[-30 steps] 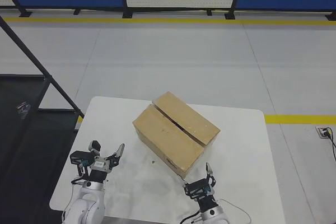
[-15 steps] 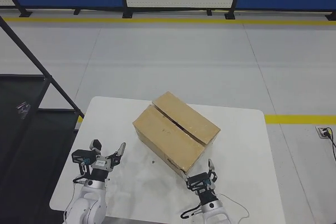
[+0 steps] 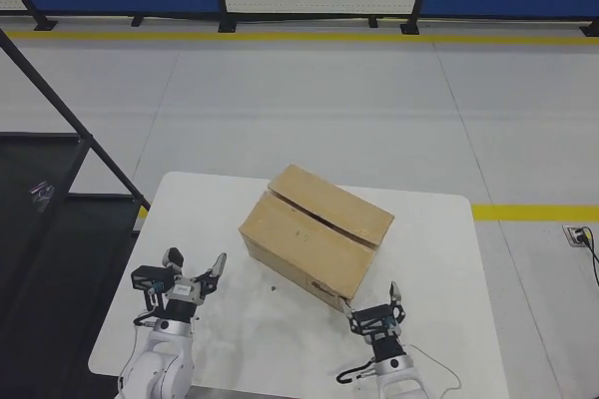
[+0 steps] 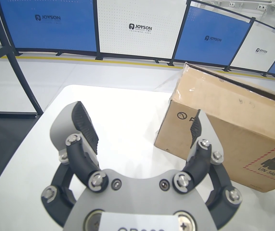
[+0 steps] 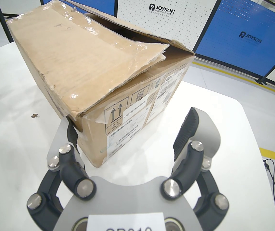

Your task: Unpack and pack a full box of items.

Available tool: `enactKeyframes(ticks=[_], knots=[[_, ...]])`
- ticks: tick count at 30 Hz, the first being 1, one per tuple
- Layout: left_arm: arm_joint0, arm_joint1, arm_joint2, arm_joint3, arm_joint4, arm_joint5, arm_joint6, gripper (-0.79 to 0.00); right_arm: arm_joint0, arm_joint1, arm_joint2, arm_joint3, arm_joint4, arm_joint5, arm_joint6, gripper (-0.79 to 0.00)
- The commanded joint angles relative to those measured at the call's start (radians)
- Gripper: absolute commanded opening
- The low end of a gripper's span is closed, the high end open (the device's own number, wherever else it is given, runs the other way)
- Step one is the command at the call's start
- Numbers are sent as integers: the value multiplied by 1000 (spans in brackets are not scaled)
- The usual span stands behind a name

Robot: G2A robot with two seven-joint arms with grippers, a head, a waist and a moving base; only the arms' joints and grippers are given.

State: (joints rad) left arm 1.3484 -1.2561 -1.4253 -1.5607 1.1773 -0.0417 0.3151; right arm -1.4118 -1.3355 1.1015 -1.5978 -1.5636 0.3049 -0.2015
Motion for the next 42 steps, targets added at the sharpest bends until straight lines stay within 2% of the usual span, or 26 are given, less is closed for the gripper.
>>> enactKeyframes(ticks=[1,42], knots=[[0,-1,0,1,0,0,1,0,-2,0,8,-4,-5,0,3,0],[18,-11,-27,-23,5,-26,9,0,49,-21,108,16,-22,16,76,0]])
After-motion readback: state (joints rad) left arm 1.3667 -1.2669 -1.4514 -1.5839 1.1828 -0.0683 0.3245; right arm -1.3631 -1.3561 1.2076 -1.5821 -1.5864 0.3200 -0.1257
